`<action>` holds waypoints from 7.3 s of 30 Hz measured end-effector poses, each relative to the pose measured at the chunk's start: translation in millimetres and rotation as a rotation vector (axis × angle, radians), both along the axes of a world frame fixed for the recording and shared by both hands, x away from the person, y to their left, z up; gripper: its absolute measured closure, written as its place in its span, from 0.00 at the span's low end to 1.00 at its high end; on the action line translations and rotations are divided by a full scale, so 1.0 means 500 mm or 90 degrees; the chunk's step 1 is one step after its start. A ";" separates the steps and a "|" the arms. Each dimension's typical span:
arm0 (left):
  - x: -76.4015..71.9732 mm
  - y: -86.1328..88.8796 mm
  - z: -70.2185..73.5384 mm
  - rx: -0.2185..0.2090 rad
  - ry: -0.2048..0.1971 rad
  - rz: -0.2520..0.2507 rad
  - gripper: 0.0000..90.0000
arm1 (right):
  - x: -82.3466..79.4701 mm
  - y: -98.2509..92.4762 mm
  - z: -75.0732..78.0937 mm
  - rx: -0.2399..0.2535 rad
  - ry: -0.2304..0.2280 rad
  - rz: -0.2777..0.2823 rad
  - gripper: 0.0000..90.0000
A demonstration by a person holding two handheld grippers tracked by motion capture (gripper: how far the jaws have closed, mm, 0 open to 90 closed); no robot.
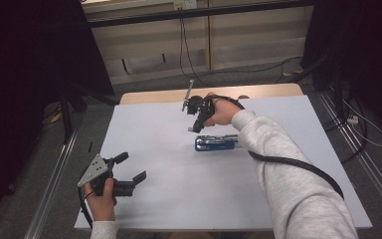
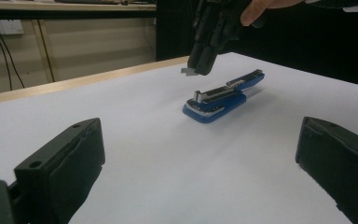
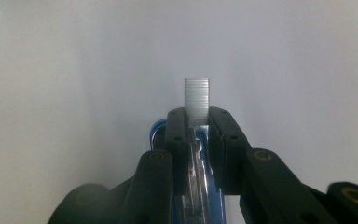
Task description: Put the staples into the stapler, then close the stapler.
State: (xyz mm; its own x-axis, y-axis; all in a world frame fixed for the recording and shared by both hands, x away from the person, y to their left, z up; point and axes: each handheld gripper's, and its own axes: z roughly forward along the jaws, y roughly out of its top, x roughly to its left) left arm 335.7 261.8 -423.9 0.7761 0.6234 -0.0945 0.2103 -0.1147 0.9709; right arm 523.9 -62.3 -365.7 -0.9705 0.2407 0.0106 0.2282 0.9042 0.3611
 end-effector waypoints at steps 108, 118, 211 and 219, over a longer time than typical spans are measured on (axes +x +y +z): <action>0.004 -0.007 -0.001 0.021 0.006 -0.010 0.01 | -0.012 -0.046 -0.069 -0.015 0.011 0.007 0.74; 0.011 -0.018 -0.004 0.020 0.017 -0.024 0.01 | -0.019 -0.085 -0.050 0.042 0.000 -0.051 0.55; 0.206 -0.253 -0.066 0.173 0.176 -0.055 0.94 | -0.191 -0.447 -0.114 0.134 -0.041 -0.331 0.65; 0.215 -0.259 -0.076 0.169 0.193 -0.046 1.00 | -0.186 -0.450 -0.124 0.124 -0.039 -0.340 0.76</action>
State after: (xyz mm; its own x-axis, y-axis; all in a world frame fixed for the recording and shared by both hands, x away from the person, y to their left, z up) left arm 443.2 132.3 -461.7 0.7810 0.6014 -0.1682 0.4639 -0.3784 0.8010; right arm 431.0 -287.1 -427.5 -0.7147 0.6975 0.0521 0.6091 0.5840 0.5366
